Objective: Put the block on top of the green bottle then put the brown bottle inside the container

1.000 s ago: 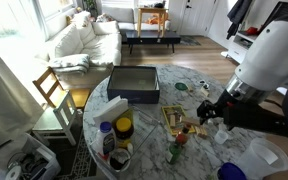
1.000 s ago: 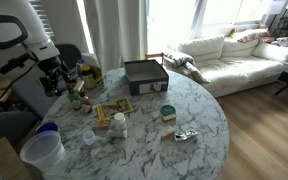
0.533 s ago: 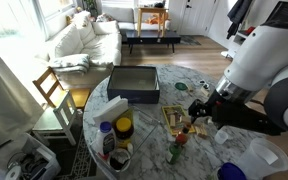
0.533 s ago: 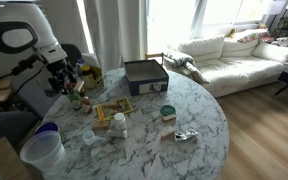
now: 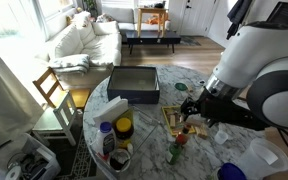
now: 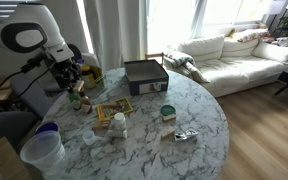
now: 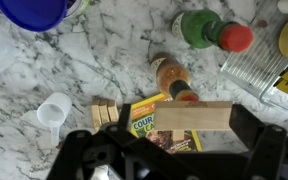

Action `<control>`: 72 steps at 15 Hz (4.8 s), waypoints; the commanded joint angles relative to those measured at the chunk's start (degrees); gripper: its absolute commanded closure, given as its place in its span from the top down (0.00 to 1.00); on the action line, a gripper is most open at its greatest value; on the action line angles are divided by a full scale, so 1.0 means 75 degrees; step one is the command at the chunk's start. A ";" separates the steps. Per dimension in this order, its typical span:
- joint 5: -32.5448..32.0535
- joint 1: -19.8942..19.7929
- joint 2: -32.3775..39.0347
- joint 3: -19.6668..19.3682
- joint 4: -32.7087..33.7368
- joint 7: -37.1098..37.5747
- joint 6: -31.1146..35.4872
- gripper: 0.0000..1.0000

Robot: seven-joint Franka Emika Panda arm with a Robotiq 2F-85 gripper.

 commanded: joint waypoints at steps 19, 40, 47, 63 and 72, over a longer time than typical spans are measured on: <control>0.0160 0.0452 0.0676 -0.0510 0.0438 -0.0090 0.0137 1.00; 0.0532 0.1286 -0.0042 -0.0172 0.0632 -0.0767 -0.0415 0.59; 0.0085 0.1327 0.0022 0.0115 0.0428 -0.0868 -0.0469 0.59; -0.0570 0.1240 0.0483 0.0132 0.0383 -0.0138 -0.0187 0.59; -0.0726 0.1183 0.0658 0.0090 0.0350 0.0100 0.0221 0.59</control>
